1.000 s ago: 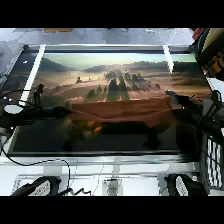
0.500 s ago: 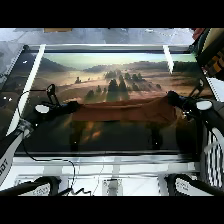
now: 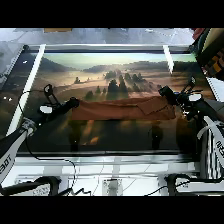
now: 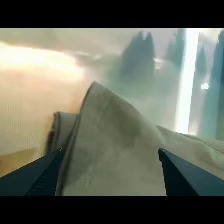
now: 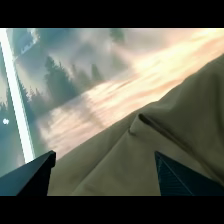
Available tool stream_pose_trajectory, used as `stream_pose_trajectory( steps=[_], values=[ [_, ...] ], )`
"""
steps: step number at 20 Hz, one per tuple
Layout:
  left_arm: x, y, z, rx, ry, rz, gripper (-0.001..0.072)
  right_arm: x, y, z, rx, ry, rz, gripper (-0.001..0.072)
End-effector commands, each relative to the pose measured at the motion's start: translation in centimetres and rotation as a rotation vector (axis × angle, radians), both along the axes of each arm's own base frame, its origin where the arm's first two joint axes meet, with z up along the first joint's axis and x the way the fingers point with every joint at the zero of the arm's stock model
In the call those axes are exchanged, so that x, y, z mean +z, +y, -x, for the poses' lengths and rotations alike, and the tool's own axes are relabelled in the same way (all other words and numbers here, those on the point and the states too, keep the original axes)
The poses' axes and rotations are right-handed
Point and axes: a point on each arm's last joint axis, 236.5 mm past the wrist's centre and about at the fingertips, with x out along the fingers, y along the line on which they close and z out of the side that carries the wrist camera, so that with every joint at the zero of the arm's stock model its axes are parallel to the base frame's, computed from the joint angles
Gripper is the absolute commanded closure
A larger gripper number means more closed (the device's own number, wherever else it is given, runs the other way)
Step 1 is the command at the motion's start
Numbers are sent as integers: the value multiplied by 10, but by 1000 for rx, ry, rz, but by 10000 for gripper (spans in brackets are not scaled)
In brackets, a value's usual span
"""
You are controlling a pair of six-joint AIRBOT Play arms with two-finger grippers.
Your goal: Fold the clothes and pants, and hang the long-sleeved shirts on hangers.
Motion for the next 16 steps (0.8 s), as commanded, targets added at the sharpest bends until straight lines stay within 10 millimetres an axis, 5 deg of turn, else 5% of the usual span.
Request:
stream_pose_trajectory(
  steps=[1,3,7,9,13,14,15,16],
  values=[
    [0,9,7,-8,36,34,18,-7,14,9,59,47,-23,22],
    [-7,22,22,-22,120,103,108,-10,24,18,106,80,-40,21],
    [-29,37,56,-113,298,231,108,-15,39,31,165,128,-69,22],
    [-40,26,62,-231,330,240,108,-16,46,35,192,142,-70,22],
    [-48,-14,38,-320,324,295,110,-20,76,49,283,183,-83,23],
    [-48,-25,34,-350,321,287,148,-20,86,52,314,190,-80,25],
    [-47,-37,29,-395,304,268,295,-21,95,54,338,191,-71,52],
    [-44,-45,23,-424,283,249,456,-22,104,56,364,192,-61,163]
  ],
)
